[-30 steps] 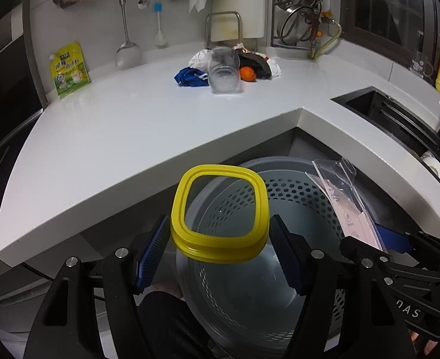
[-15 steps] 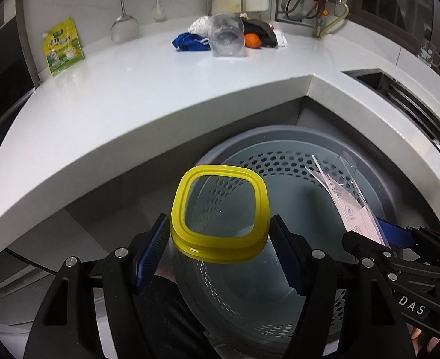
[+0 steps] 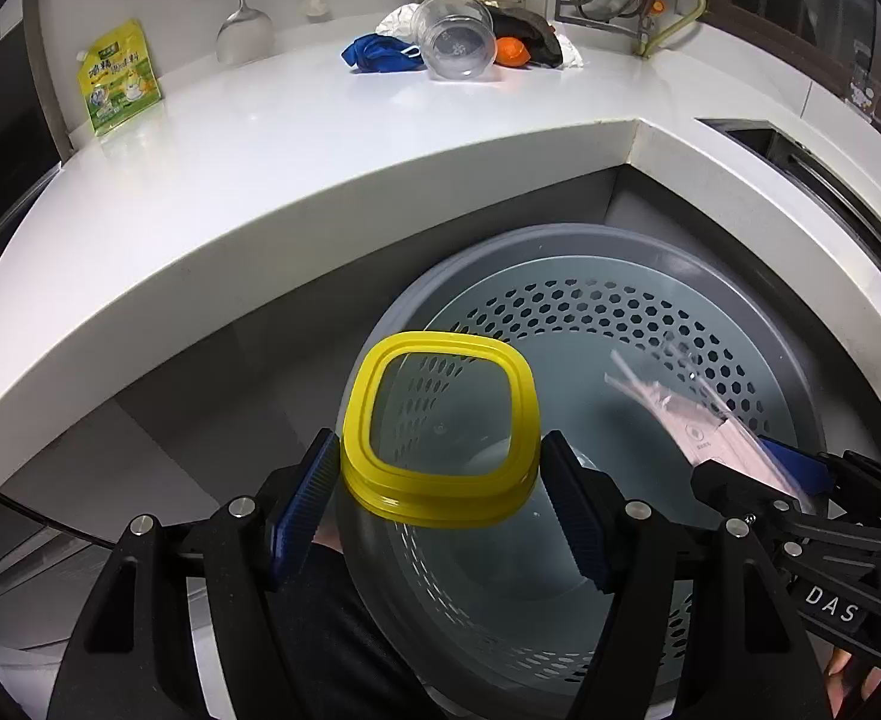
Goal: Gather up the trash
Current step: 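Open right tool dropping pink box while left tool drops yellow lid into bin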
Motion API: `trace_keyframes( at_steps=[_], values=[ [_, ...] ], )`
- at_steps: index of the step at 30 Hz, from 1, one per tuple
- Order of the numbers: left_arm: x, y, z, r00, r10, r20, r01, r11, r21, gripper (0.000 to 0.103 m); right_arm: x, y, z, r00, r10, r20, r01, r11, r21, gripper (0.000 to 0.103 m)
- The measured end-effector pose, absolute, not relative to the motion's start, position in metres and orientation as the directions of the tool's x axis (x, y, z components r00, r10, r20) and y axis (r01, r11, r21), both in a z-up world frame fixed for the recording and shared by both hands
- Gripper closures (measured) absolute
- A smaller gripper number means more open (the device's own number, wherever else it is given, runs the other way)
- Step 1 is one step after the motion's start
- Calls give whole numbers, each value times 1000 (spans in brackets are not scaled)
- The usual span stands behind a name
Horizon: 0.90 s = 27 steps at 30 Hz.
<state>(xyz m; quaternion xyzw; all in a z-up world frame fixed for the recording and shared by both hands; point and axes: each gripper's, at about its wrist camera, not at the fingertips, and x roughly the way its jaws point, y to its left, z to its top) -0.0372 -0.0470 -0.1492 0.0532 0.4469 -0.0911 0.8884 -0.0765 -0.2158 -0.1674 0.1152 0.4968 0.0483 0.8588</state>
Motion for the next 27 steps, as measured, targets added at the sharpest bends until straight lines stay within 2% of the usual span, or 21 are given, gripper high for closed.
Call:
trace_keyframes(
  at_steps=[9,11,12,27],
  values=[
    [-37,-45,-148,590,-115,-800,204,979,10,35,-80,-222,-161,524,194,-829,39,967,251,50],
    [-37,-45,-147,590,-113,-800,201,980,10,31,-81,-223,-159,534,197,-822,41,965,258,41],
    [-38,-44,-146,592,-111,-798,198,980,10,24,-83,-225,-158,541,198,-817,41,964,261,37],
    [-41,-38,-138,613,-118,-781,187,982,-1,21,-86,-227,-148,579,189,-793,42,965,261,36]
  ],
)
